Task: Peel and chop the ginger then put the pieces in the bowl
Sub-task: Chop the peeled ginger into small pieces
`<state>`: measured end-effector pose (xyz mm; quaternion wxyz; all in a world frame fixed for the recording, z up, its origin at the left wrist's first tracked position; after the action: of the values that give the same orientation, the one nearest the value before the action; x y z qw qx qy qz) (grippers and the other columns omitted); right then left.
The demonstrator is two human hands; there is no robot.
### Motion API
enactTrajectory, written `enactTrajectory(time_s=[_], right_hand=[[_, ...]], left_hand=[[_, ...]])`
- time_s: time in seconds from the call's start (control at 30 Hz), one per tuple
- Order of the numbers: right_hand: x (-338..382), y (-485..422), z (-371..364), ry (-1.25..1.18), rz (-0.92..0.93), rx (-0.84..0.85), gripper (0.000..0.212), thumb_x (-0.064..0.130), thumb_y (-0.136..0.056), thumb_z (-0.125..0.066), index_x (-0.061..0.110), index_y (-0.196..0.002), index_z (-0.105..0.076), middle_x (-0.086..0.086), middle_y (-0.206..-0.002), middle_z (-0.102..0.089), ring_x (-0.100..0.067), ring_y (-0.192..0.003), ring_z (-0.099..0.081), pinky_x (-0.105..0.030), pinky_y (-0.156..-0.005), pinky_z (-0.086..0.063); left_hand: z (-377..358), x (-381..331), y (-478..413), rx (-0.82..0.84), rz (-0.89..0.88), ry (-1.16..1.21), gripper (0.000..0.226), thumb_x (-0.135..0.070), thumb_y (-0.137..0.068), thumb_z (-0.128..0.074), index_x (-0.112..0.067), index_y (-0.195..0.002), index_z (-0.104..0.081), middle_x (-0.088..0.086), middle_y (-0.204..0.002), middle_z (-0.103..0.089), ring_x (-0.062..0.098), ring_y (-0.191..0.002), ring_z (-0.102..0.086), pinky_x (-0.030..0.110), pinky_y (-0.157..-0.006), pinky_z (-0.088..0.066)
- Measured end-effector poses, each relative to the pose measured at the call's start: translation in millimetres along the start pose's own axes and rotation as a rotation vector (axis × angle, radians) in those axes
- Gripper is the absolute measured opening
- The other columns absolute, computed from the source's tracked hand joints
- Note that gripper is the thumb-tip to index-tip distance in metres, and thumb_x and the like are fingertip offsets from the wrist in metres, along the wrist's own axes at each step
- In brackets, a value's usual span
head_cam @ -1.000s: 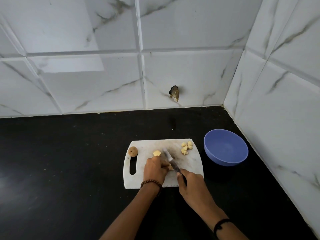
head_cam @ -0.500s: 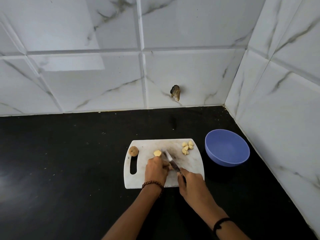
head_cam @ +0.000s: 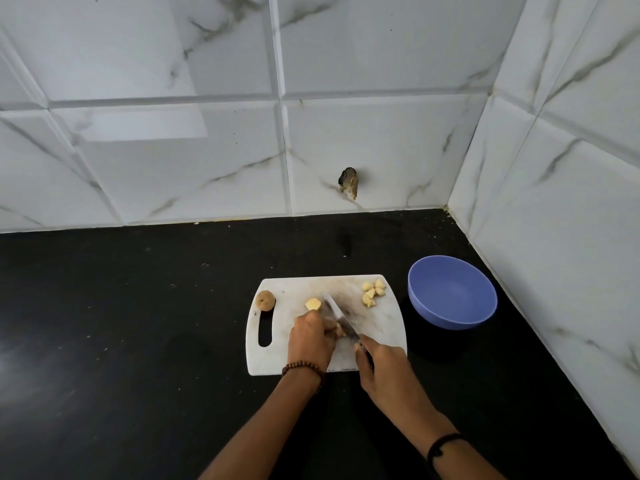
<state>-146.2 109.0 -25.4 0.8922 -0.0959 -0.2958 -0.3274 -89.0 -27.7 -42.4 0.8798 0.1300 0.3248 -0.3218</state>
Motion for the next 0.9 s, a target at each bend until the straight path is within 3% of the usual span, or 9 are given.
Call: enactTrajectory(time_s=[0.17,0.43,0.67,0.9], right_hand=[[-1.0,-0.9,-1.8,0.031,0.006,0.004,0.032,0.035,-0.104,-0.039,0.018,-0.122,-0.059,0.001,-0.093,-0.067,-0.011,-0.083,-0.066,-0.027,-0.075,-0.058],[-1.5,-3.4,-2.5,0.056,0.002,0.022,0.034,0.036,-0.104,-0.04,0.021,-0.129,-0.056,0.001,-0.099,-0.068,-0.012,-0.087,-0.067,-0.028,-0.079,-0.058],[-1.3,-5.1,-0.9,0.096,0.001,0.041,0.032,0.035,-0.103,-0.042,0.022,-0.13,-0.055,0.004,-0.098,-0.066,-0.008,-0.087,-0.064,-0.02,-0.075,-0.054],[0.6,-7.2,3.2,0.212,0.039,0.072,0.033,0.037,-0.103,-0.041,0.025,-0.132,-0.052,0.002,-0.104,-0.065,-0.011,-0.093,-0.064,-0.025,-0.08,-0.055]], left_hand=[[-1.4,-1.3,-1.2,0.014,-0.007,-0.014,0.008,-0.02,-0.084,-0.07,-0.019,-0.078,-0.074,-0.005,-0.075,-0.067,0.007,-0.069,-0.061,0.021,-0.069,-0.055],[-3.2,-1.6,-1.3,0.065,-0.043,-0.065,0.011,-0.023,-0.081,-0.073,-0.015,-0.089,-0.071,-0.001,-0.098,-0.063,0.01,-0.084,-0.059,0.018,-0.075,-0.051],[-3.1,-4.6,0.1,0.01,-0.049,-0.142,0.014,-0.024,-0.085,-0.07,-0.014,-0.095,-0.073,0.002,-0.107,-0.062,0.015,-0.091,-0.06,0.023,-0.08,-0.052],[-5.5,-5.1,-0.7,-0.018,-0.055,-0.184,0.016,-0.02,-0.087,-0.067,-0.012,-0.1,-0.07,0.004,-0.108,-0.06,0.018,-0.092,-0.06,0.028,-0.08,-0.054]])
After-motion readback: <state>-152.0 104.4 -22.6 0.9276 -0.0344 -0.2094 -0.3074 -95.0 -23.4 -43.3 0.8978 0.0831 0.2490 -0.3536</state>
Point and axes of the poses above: each hand's wrist, its own y-axis away from the middle knuckle, its own z-axis out of the back of the hand, x = y × z, the point moved 3 cm from there along -y, towards the middle knuckle
